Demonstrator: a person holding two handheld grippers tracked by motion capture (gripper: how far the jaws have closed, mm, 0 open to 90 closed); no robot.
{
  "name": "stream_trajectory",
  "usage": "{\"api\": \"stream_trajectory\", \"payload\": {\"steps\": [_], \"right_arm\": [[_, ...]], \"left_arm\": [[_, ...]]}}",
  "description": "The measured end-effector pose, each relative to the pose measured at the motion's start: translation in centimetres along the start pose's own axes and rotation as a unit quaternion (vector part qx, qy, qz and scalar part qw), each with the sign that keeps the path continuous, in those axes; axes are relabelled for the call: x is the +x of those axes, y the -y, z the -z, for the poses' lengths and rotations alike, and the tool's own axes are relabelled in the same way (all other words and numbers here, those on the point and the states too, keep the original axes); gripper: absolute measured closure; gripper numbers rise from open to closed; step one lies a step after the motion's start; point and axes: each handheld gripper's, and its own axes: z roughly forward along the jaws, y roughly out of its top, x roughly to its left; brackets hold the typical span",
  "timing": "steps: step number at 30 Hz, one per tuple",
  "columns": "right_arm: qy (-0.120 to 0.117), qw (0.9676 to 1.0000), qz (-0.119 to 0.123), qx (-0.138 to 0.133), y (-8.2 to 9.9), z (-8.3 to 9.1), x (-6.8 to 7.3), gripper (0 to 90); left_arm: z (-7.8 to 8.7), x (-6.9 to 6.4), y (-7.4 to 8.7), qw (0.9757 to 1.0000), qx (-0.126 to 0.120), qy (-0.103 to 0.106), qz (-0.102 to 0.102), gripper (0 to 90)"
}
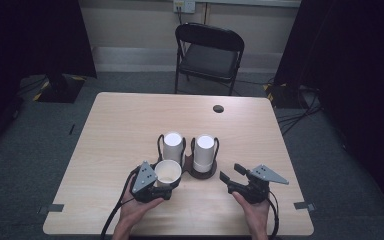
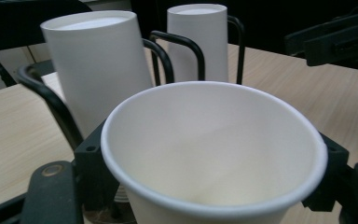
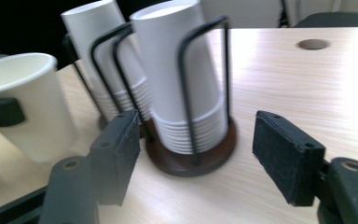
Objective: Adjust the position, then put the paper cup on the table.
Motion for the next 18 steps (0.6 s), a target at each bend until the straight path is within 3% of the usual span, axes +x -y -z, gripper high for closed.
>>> {"api": "stream_trajectory", "payload": {"steps": [3,5,8,11,16,18], "right_arm": [[0.027,0.9995,0.001,-0.017,0.4,0.2,-0.3,21.8],[0.052,0.9986,0.006,-0.013,0.5,0.2,-0.4,19.1],[0.053,0.9984,0.002,-0.020,1.0,0.3,-0.8,16.7],[0.069,0.9973,0.006,-0.025,1.3,0.3,-0.9,15.7],[0.070,0.9972,0.002,-0.027,2.0,0.5,-1.4,14.0],[0.087,0.9959,0.006,-0.024,2.2,0.4,-1.6,14.0]], "left_arm": [[0.4,0.7,0.0,0.9999,-0.004,-0.002,0.009,23.5],[0.5,1.0,0.1,0.9999,-0.005,-0.004,0.015,23.5],[0.8,1.6,0.2,0.9997,-0.006,-0.012,0.020,23.4],[1.2,2.2,0.2,0.9994,-0.008,-0.018,0.029,23.3],[2.3,3.8,0.0,0.9985,-0.008,-0.043,0.033,22.9],[2.7,4.4,-0.1,0.9978,-0.013,-0.051,0.040,23.0]]}}
